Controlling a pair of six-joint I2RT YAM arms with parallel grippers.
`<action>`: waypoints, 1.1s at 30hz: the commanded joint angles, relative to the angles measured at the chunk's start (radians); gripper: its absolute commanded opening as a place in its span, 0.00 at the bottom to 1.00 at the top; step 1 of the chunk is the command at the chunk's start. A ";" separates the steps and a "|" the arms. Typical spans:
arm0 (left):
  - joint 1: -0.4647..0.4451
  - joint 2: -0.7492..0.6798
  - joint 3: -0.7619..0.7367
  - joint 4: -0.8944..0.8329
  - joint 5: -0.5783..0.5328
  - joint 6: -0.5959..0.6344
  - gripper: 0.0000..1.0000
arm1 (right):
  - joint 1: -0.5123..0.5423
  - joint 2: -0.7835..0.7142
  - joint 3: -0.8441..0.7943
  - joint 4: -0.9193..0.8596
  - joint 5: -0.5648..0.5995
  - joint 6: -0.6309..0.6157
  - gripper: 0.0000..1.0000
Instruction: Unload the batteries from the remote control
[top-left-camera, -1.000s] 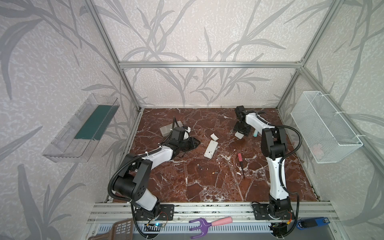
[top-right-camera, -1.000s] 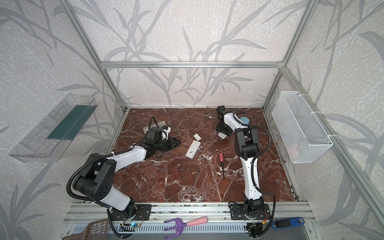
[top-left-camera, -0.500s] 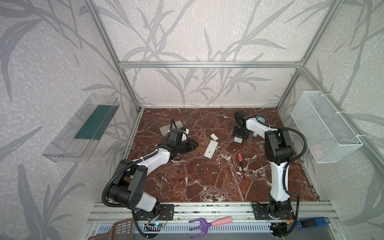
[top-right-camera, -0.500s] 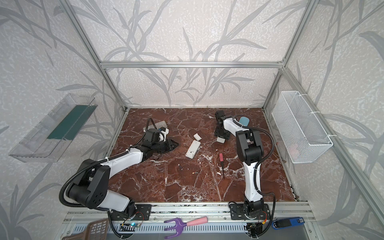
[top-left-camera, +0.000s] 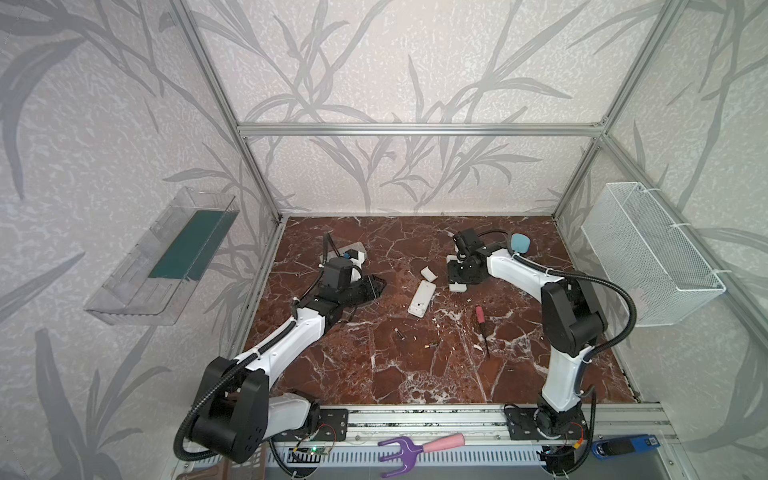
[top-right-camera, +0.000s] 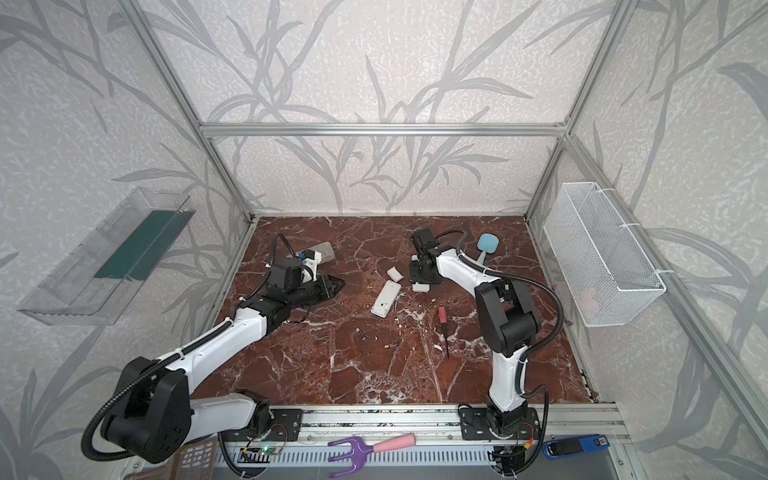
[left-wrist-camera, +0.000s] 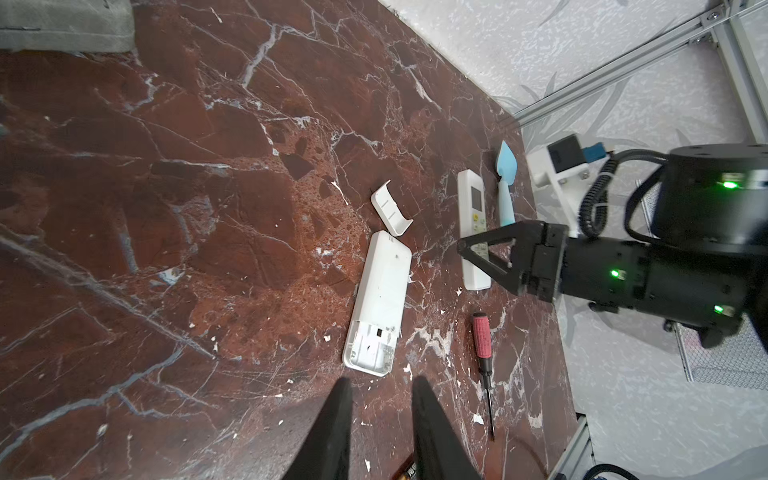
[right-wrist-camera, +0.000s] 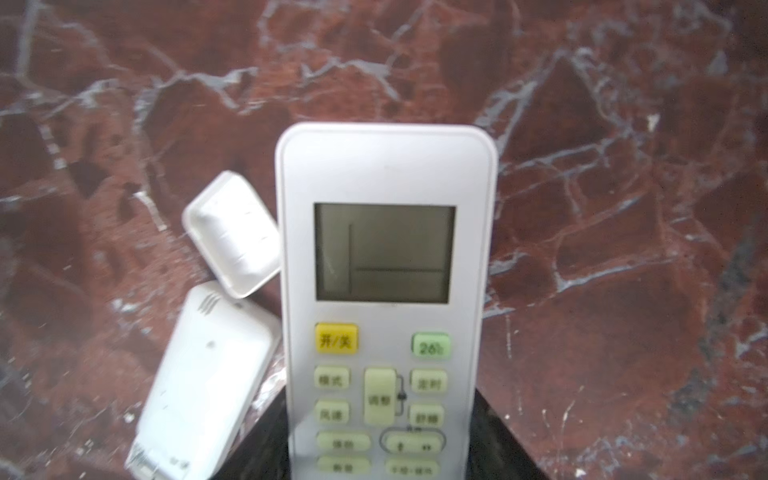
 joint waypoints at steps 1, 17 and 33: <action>0.005 0.002 0.071 0.029 0.007 0.005 0.31 | 0.035 -0.087 -0.028 0.079 -0.066 -0.066 0.41; -0.029 0.109 0.122 0.258 0.175 -0.027 0.58 | 0.224 -0.285 -0.218 0.410 -0.236 -0.169 0.37; -0.057 0.219 0.111 0.379 0.223 -0.211 0.43 | 0.239 -0.278 -0.195 0.424 -0.346 -0.196 0.38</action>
